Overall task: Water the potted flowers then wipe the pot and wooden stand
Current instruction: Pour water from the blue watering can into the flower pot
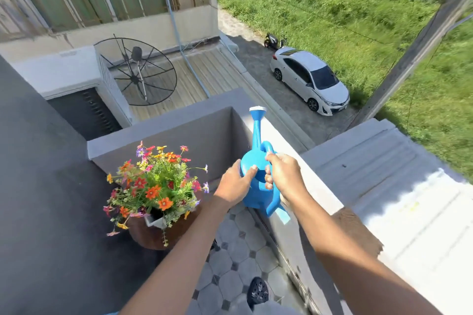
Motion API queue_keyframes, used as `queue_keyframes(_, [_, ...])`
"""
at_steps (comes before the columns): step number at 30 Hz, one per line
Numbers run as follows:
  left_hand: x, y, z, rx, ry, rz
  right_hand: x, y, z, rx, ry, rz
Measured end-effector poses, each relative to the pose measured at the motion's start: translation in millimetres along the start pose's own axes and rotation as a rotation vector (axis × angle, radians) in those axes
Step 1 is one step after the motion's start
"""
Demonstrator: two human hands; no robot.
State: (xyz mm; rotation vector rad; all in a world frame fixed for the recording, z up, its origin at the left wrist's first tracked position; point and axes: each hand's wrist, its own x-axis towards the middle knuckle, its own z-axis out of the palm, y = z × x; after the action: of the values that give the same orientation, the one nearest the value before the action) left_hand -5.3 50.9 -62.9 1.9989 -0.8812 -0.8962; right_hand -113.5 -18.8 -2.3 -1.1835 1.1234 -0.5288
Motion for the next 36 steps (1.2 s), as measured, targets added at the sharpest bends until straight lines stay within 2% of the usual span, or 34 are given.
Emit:
queue_keyframes(12, [100.7,25.7,108.8,-0.063,-0.276,0.014,79.4,22.2,-67.8,0.257,0.344,0.081])
queue_keyframes(17, [123.2,33.2,122.8,-0.137,-0.392,0.016,99.6,27.7,-89.5,0.346,0.342,0.125])
queue_keyframes(23, [152.9,39.3,131.1,-0.118,-0.473,0.076,108.1,38.3,-104.3,0.279,0.307,0.166])
queue_keyframes(31, [172.4,39.7,130.4,-0.144,-0.552,0.032,116.5,36.4,-114.1,0.273,0.361,0.191])
queue_keyframes(36, [172.8,44.8,130.7,-0.087,-0.533,-0.009,111.1,36.3,-116.8,0.245,0.369,0.189])
